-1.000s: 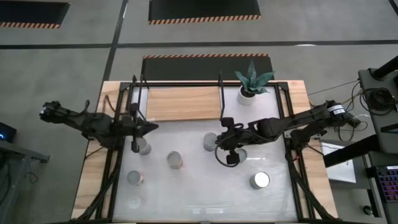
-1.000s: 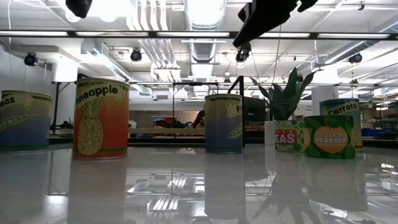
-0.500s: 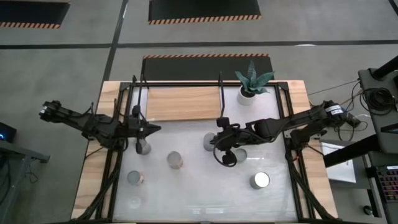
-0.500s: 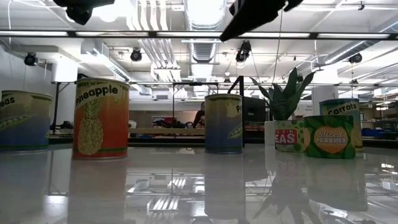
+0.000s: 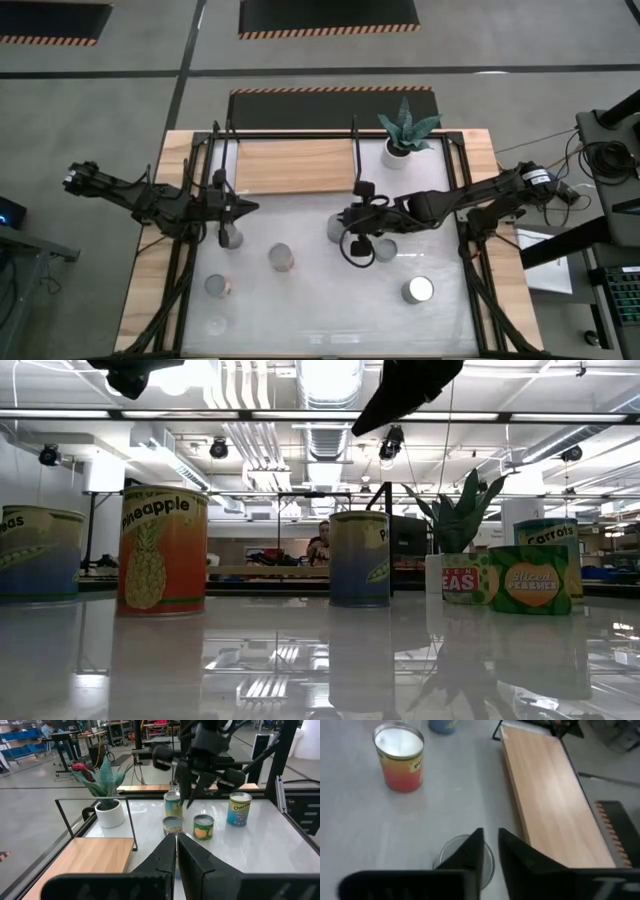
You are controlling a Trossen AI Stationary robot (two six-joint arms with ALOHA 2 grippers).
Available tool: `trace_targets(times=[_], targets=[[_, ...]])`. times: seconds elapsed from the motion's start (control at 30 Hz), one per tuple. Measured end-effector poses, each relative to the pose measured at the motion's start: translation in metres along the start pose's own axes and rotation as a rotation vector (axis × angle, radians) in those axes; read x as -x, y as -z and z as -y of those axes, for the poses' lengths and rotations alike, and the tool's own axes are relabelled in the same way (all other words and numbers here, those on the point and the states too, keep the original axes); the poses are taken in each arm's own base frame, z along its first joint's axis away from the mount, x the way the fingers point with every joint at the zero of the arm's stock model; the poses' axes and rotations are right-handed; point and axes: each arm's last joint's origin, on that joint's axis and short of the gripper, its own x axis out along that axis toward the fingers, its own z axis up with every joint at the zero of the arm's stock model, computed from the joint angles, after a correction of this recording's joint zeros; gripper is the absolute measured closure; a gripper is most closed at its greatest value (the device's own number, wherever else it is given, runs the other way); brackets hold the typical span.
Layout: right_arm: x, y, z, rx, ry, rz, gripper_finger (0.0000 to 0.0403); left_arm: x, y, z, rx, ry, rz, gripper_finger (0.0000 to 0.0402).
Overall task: Pick and place cans onto a shelf
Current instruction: Put the right canned peas on the shelf
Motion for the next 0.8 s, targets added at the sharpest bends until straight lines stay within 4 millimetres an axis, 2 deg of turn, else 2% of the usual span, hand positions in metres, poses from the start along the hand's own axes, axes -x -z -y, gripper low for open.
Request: trace_targets(times=[0.27, 0.47, 0.6, 0.8], targets=[[-0.005, 0.012, -0.001, -0.052, 0.003, -0.043, 0.0183, 0.000, 0.000, 0.000, -0.001, 0.000, -0.001, 0.0402], [-0.010, 0.033, 0.004, -0.133, 0.003, -0.205, 0.0073, 0.000, 0.000, 0.000, -0.001, 0.000, -0.002, 0.0402], [-0.018, 0.049, 0.001, -0.172, -0.071, -0.237, 0.0038, 0.000, 0.000, 0.000, -0.001, 0.000, -0.001, 0.0402], [-0.030, 0.062, 0.001, -0.211, -0.074, -0.194, 0.0035, -0.001, -0.002, 0.000, -0.008, 0.001, 0.015, 0.0402]])
